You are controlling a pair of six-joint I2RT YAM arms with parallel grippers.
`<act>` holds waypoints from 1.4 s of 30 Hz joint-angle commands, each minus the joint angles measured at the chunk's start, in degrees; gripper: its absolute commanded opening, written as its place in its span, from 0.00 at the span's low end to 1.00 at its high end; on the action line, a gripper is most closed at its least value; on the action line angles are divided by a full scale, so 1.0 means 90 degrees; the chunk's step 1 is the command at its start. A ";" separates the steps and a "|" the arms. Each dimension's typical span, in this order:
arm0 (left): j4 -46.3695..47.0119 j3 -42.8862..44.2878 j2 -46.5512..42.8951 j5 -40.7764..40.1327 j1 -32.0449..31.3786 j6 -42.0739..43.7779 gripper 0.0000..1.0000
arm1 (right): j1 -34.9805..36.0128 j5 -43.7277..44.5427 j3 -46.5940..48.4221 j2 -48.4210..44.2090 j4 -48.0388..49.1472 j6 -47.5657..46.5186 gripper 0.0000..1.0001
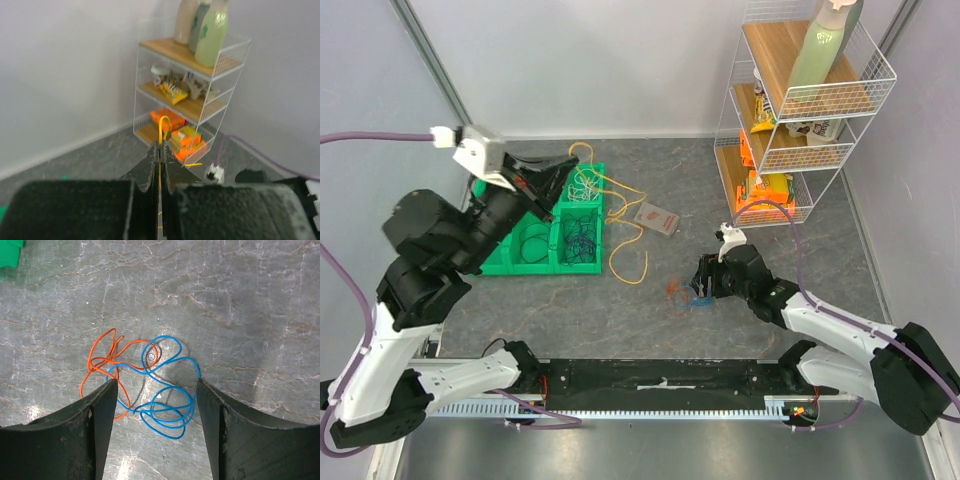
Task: Untangle the cables
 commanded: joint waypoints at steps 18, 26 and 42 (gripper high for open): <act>-0.0803 -0.4921 0.0473 0.1311 -0.0024 -0.2032 0.02 | 0.0009 -0.0706 -0.0338 0.0329 0.1199 -0.0098 0.73; -0.0303 -0.5001 0.2075 0.1127 -0.0015 -0.1906 0.02 | 0.0009 -0.0599 -0.0699 0.0075 0.1571 -0.0225 0.73; 0.0185 -0.4826 0.3188 0.0386 -0.0005 -0.1837 0.95 | 0.0009 -0.0511 -0.1295 -0.0930 0.1894 -0.0186 0.73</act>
